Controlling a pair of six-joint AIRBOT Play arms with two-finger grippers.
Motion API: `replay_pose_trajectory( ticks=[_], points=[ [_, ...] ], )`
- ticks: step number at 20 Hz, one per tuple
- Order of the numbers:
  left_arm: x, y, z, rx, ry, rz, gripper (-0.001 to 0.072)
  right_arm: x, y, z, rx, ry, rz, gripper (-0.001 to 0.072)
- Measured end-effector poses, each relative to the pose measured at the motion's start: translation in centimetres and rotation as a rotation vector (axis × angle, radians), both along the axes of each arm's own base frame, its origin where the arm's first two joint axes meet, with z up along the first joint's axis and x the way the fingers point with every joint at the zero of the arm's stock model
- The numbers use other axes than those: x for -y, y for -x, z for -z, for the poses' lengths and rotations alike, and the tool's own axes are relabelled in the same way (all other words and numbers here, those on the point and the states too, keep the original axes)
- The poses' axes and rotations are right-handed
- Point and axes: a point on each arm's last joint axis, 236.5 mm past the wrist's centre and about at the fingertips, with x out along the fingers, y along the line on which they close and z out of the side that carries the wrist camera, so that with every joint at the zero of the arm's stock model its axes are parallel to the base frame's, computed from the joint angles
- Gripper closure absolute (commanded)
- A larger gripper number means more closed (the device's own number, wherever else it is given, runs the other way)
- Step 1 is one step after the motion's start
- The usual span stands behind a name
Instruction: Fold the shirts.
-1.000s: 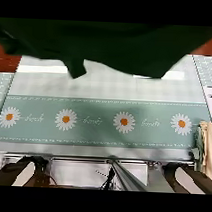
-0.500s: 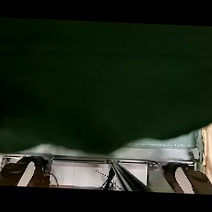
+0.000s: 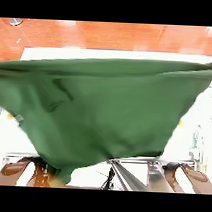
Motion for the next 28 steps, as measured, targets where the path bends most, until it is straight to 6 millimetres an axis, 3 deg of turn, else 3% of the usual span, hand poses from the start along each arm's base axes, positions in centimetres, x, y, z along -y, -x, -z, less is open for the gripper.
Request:
replay_pose_trajectory(
  ticks=[3,6,10,13,16,19,21,25,26,27,28],
  points=[
    [0.9,-6.4,6.5,-0.083,0.093,0.023,0.0684,1.3,-6.0,7.5,-0.104,-0.066,0.019,0.0686],
    [1.9,-12.8,11.6,-0.131,0.178,0.030,0.0684,2.2,-12.2,13.6,-0.163,-0.148,0.038,0.0686],
    [3.6,-19.6,16.2,-0.179,0.314,0.024,0.0683,3.2,-19.8,18.7,-0.212,-0.250,0.060,0.0686],
    [5.1,-22.4,18.8,-0.225,0.421,0.017,0.0684,3.1,-23.2,21.4,-0.264,-0.325,0.061,0.0686],
    [6.4,-22.5,20.5,-0.294,0.486,0.027,0.0683,2.6,-23.8,23.6,-0.331,-0.362,0.034,0.0686],
    [6.6,-20.7,21.5,-0.386,0.489,0.077,0.0683,2.5,-22.7,24.2,-0.389,-0.379,-0.008,0.0686],
    [6.6,-18.4,22.9,-0.492,0.467,0.117,0.0683,2.3,-20.9,24.8,-0.452,-0.368,-0.063,0.0686],
    [5.8,-12.7,27.0,-0.739,0.404,0.153,0.0676,2.5,-16.3,28.7,-0.640,-0.280,-0.122,0.0685],
    [5.6,-11.7,27.9,-0.778,0.394,0.153,0.0570,2.4,-15.5,29.7,-0.673,-0.267,-0.124,0.0593],
    [5.6,-10.8,28.6,-0.812,0.388,0.156,0.0231,2.3,-14.6,30.8,-0.708,-0.252,-0.124,0.0284],
    [5.5,-9.9,29.3,-0.847,0.372,0.157,0.0011,2.1,-14.0,31.6,-0.732,-0.243,-0.119,0.0093]
  ],
)
